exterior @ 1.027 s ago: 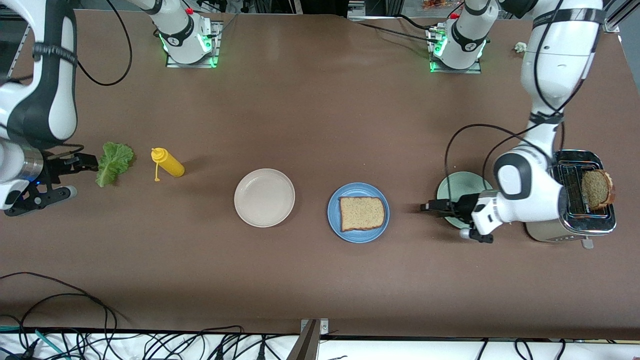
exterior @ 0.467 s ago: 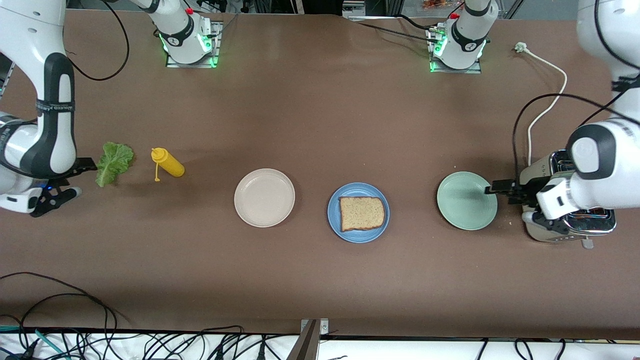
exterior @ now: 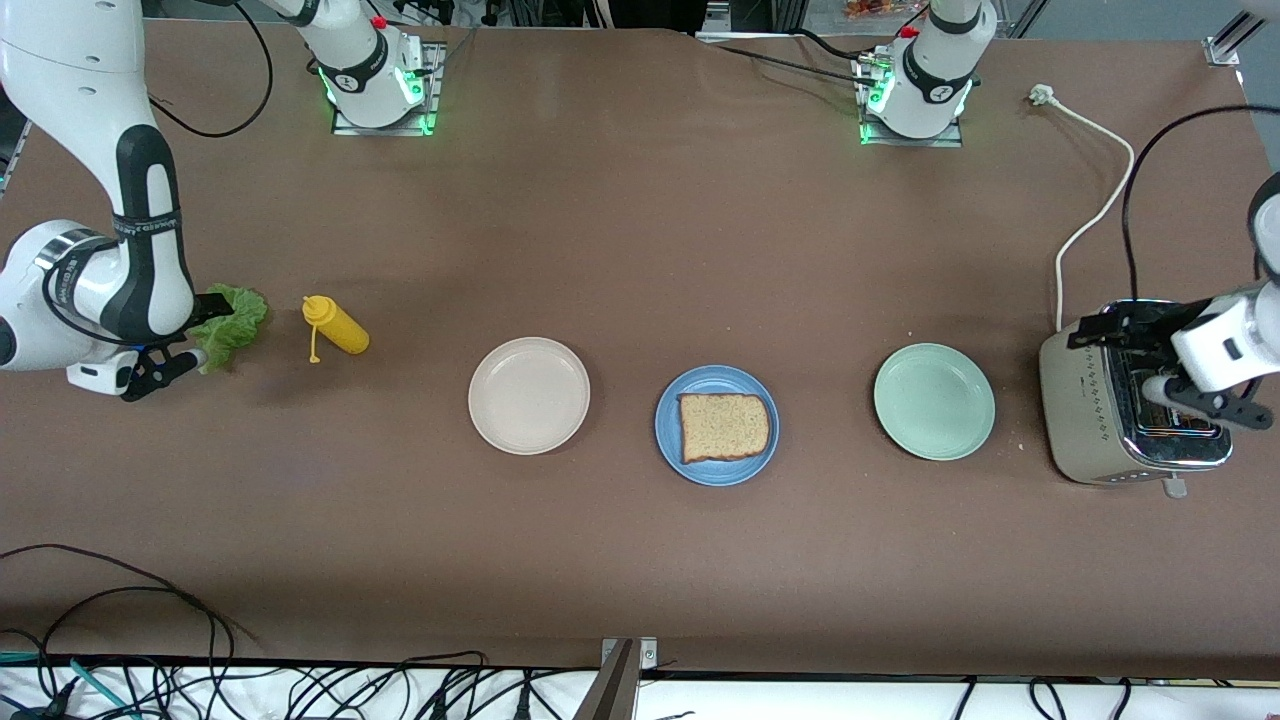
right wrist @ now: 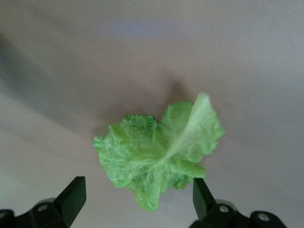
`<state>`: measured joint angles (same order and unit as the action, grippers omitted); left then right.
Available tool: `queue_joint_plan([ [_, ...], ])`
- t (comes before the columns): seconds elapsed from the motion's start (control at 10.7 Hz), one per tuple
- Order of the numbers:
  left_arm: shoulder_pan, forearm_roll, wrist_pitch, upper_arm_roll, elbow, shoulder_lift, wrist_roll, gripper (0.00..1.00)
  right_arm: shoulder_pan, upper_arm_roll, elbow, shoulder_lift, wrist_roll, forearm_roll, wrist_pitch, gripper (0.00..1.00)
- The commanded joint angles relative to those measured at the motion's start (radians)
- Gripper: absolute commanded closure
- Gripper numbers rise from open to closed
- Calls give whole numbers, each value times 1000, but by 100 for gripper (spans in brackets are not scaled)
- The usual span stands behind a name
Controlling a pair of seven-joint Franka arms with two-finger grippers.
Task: Make sandwich in blue plate with both arms
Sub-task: 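Grasp the lettuce leaf with the right gripper and lift it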
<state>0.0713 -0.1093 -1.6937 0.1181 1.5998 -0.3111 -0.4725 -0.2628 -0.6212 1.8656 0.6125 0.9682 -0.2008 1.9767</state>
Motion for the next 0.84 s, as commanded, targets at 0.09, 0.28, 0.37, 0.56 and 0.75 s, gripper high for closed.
queue_joint_plan([
  [0.09, -5, 135, 98, -2, 12, 154, 61, 0, 10, 5, 29, 32, 134, -22, 85, 0],
  [0.28, -7, 170, 176, -15, 12, 200, 223, 0, 11, 5, 29, 42, 164, -22, 96, 0],
  [0.37, -7, 172, 184, -18, 9, 211, 268, 0, 19, 6, 35, 55, 165, -22, 114, 0],
  [0.56, -16, 168, 187, -21, -6, 219, 279, 0, 34, 8, 40, 64, 170, -22, 120, 0],
  [0.75, -16, 154, 213, -18, -61, 222, 316, 0, 34, 9, 40, 69, 169, -23, 117, 47],
])
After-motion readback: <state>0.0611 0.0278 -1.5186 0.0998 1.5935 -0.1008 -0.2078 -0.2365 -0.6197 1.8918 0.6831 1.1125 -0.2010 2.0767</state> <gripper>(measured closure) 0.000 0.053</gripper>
